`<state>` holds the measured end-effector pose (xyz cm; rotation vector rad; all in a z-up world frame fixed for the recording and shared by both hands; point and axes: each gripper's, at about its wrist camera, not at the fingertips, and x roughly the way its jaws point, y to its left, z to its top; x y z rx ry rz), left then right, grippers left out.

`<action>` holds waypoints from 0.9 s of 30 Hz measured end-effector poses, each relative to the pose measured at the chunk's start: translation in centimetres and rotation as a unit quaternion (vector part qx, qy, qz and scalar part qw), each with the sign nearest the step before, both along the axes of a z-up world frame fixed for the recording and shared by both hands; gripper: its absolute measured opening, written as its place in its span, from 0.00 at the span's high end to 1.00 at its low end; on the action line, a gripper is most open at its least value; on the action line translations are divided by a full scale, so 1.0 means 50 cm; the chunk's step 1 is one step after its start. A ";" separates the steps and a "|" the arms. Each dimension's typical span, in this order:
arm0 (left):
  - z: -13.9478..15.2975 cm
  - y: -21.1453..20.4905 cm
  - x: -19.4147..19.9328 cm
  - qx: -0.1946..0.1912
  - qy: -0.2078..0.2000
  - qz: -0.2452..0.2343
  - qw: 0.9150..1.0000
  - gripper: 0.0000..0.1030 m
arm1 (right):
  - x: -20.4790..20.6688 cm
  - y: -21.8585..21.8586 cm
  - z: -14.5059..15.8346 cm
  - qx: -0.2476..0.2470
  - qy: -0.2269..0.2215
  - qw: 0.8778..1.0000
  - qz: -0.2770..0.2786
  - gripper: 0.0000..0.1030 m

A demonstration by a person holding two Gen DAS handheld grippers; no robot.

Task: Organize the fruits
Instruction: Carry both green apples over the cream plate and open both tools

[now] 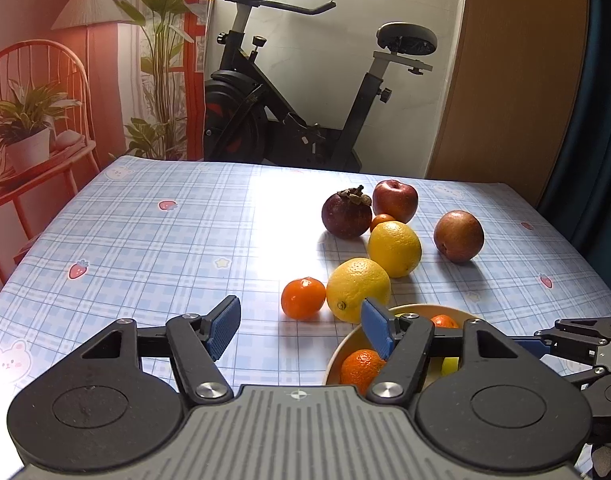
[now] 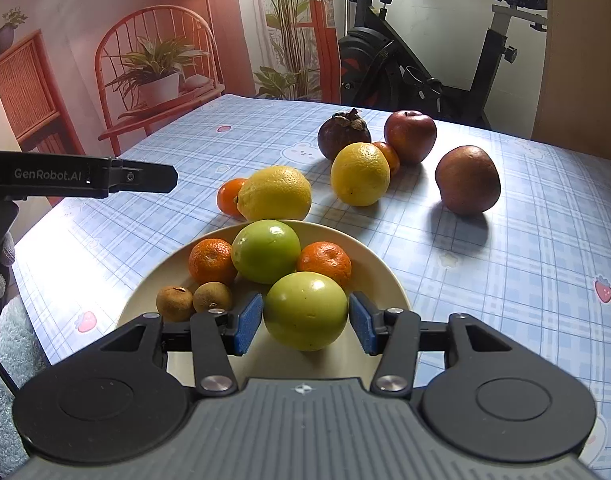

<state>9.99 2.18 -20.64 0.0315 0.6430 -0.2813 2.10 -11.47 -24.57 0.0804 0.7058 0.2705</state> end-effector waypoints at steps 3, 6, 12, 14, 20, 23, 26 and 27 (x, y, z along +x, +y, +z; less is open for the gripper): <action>0.001 0.000 -0.006 0.001 -0.002 0.000 1.000 0.30 | -0.014 -0.012 0.004 0.019 -0.014 1.000 -0.019 0.39; 0.001 -0.001 -0.009 0.004 -0.003 0.000 1.000 0.30 | -0.032 -0.029 0.005 0.043 -0.029 0.998 -0.045 0.24; -0.001 0.002 -0.008 0.005 0.003 0.004 1.000 0.29 | -0.047 -0.062 0.003 0.065 -0.032 0.994 -0.085 0.08; -0.002 0.004 -0.008 0.004 0.005 0.006 1.000 0.29 | -0.051 -0.072 0.005 0.073 -0.042 0.992 -0.093 0.07; -0.004 0.007 -0.006 0.004 0.008 0.012 1.000 0.29 | -0.052 -0.089 0.003 0.079 -0.048 0.989 -0.113 0.00; -0.005 0.007 -0.004 0.005 0.009 0.013 1.000 0.29 | -0.054 -0.094 0.004 0.082 -0.053 0.989 -0.115 0.00; -0.006 0.008 -0.002 0.005 0.011 0.017 1.000 0.29 | -0.052 -0.098 0.007 0.079 -0.054 0.988 -0.117 0.00; -0.006 0.009 0.000 0.002 0.012 0.020 1.000 0.28 | -0.051 -0.099 0.009 0.079 -0.053 0.988 -0.121 0.00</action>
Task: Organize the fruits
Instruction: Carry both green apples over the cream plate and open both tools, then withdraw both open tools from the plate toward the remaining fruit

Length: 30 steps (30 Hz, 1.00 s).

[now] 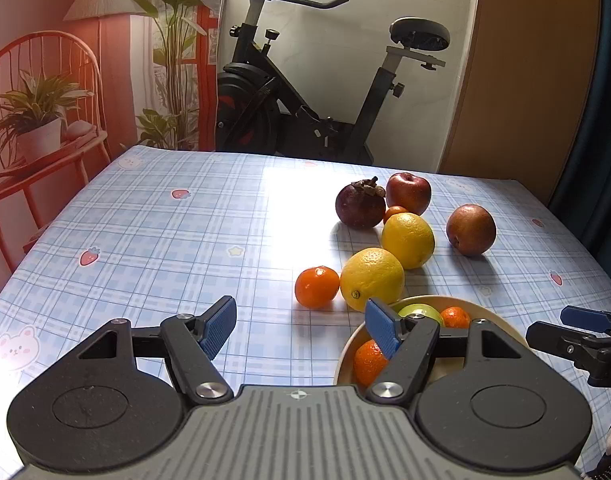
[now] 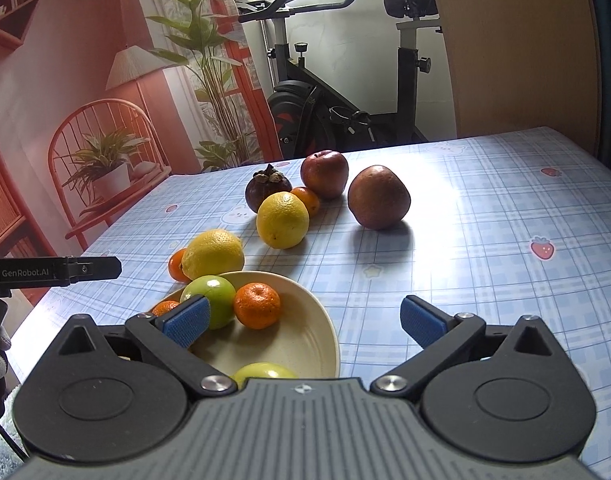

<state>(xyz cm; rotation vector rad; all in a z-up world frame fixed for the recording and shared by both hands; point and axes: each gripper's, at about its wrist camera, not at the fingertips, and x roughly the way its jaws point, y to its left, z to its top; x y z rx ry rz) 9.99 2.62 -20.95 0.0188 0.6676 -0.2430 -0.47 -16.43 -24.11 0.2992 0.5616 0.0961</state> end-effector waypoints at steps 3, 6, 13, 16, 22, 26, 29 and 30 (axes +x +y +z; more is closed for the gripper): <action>0.001 0.004 0.005 -0.007 0.004 0.004 1.000 0.28 | 0.005 -0.007 0.006 -0.005 0.000 1.000 -0.007 0.00; 0.001 0.006 0.008 -0.006 0.004 0.008 1.000 0.28 | 0.006 -0.016 0.014 -0.010 -0.006 1.000 -0.010 0.00; 0.001 0.013 0.014 -0.013 0.008 0.021 1.000 0.28 | 0.011 -0.033 0.022 0.004 -0.002 1.000 -0.006 0.00; 0.004 0.016 0.019 -0.018 0.011 0.027 0.999 0.28 | 0.015 -0.038 0.026 0.001 0.003 1.000 -0.005 0.00; 0.028 0.019 0.025 -0.023 -0.003 0.026 0.999 0.28 | 0.030 -0.047 0.046 -0.010 0.006 1.000 -0.007 0.01; 0.059 0.018 0.033 -0.024 -0.029 0.025 0.999 0.29 | 0.050 -0.057 0.064 -0.006 0.008 1.000 0.005 0.01; 0.085 0.017 0.046 -0.033 -0.044 0.027 0.998 0.29 | 0.061 -0.066 0.080 0.006 -0.006 1.000 0.010 0.03; 0.090 0.019 0.049 -0.037 -0.047 0.026 0.998 0.29 | 0.069 -0.071 0.086 0.012 -0.009 1.000 0.013 0.03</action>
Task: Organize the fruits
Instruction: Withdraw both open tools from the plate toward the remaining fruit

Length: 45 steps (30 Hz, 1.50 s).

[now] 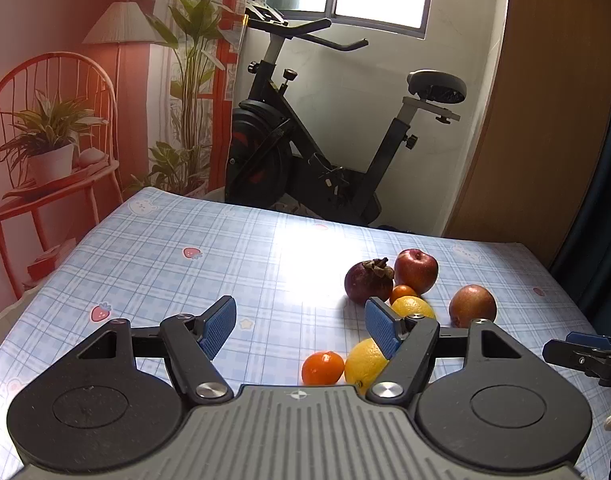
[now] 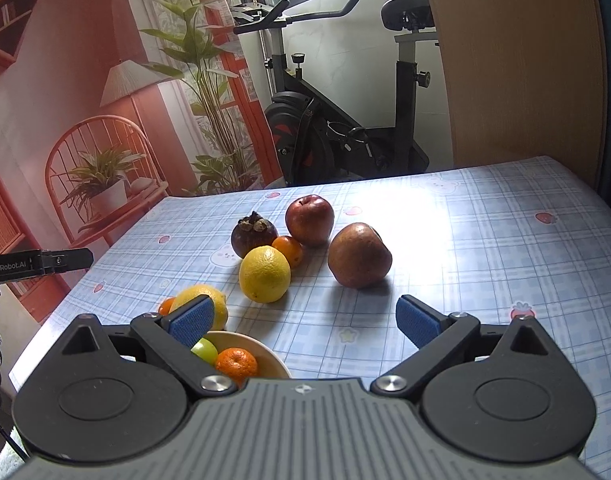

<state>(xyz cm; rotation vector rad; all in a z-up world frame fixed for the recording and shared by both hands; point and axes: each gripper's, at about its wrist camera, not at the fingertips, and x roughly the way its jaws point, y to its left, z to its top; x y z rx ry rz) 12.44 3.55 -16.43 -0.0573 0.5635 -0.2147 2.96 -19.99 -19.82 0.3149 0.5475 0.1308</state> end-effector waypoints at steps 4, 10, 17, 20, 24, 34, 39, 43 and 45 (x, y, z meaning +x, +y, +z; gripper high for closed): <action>0.023 0.002 0.017 -0.008 -0.014 0.000 1.000 0.29 | 0.029 -0.007 0.019 0.002 0.000 1.000 0.013 0.06; 0.030 0.000 0.036 0.000 -0.017 -0.002 1.000 0.31 | 0.069 0.008 0.040 -0.024 0.001 0.999 0.031 0.15; 0.013 0.012 0.061 -0.006 0.004 0.001 1.000 0.42 | 0.121 0.036 0.036 -0.049 0.013 0.997 0.054 0.26; 0.026 0.022 0.071 -0.011 -0.006 0.008 1.000 0.45 | 0.139 0.046 0.039 -0.053 0.014 0.997 0.063 0.28; 0.031 0.026 0.088 -0.020 -0.017 0.000 1.000 0.55 | 0.174 0.058 0.041 -0.060 0.021 0.995 0.072 0.37; -0.032 0.018 0.114 -0.018 0.018 0.006 1.000 0.59 | 0.266 0.086 0.008 -0.077 0.054 0.991 0.092 0.57; -0.057 0.019 0.126 -0.018 0.037 -0.001 0.999 0.59 | 0.313 0.090 -0.018 -0.060 0.078 0.991 0.088 0.73; -0.079 0.021 0.133 -0.022 0.057 -0.008 0.998 0.59 | 0.340 0.088 -0.032 -0.040 0.092 0.991 0.087 0.73; -0.091 0.023 0.134 -0.025 0.067 -0.010 0.997 0.59 | 0.348 0.087 -0.037 -0.035 0.098 0.991 0.084 0.73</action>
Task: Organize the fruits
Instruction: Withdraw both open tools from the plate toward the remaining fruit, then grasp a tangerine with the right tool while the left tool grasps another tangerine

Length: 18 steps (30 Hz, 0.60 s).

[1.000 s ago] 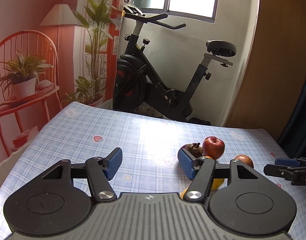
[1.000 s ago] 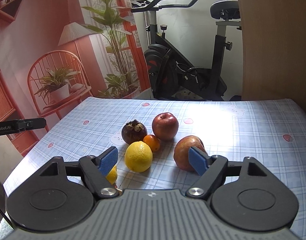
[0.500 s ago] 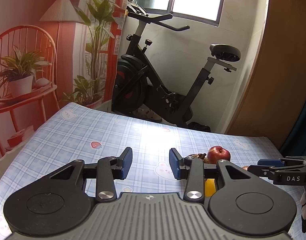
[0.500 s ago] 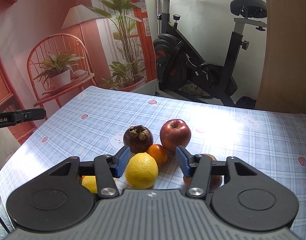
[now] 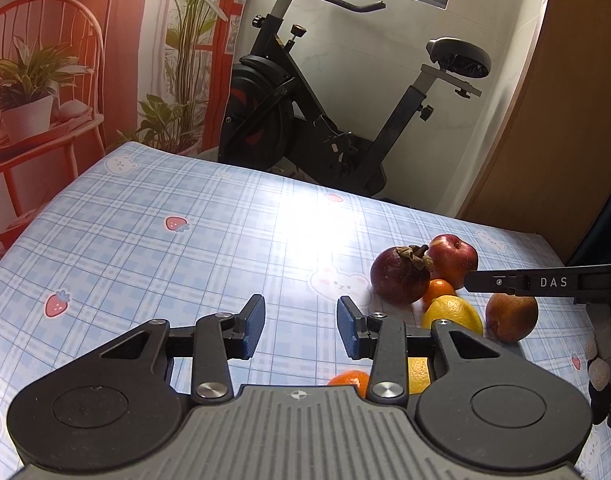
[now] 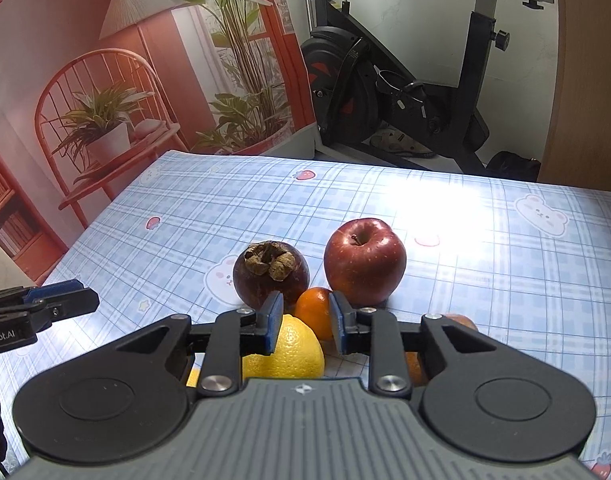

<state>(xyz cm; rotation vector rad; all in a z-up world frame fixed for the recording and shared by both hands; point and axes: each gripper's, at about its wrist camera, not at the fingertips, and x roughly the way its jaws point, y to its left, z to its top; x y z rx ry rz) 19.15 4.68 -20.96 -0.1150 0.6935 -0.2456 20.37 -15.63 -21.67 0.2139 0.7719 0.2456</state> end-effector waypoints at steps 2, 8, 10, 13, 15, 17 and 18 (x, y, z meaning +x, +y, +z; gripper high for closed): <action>-0.014 0.001 0.001 -0.002 0.009 0.000 1.000 0.59 | 0.007 -0.002 -0.006 0.008 0.007 1.000 -0.006 0.73; -0.039 0.005 0.001 -0.014 0.026 0.005 1.000 0.59 | 0.028 -0.006 -0.027 0.031 0.033 0.998 -0.032 0.72; -0.043 0.001 0.001 -0.014 0.028 0.003 1.000 0.59 | 0.032 -0.007 -0.029 0.034 0.034 0.998 -0.035 0.71; -0.046 -0.004 0.003 -0.017 0.030 0.001 0.999 0.59 | 0.038 -0.010 -0.032 0.040 0.040 0.998 -0.040 0.71; -0.050 -0.005 0.005 -0.019 0.034 0.000 0.999 0.59 | 0.043 -0.014 -0.037 0.051 0.047 0.997 -0.045 0.71; -0.052 -0.005 0.006 -0.020 0.036 -0.001 0.999 0.59 | 0.046 -0.016 -0.039 0.054 0.049 0.996 -0.050 0.71; -0.053 -0.005 0.006 -0.021 0.037 -0.001 0.999 0.59 | 0.048 -0.015 -0.039 0.054 0.050 0.996 -0.050 0.69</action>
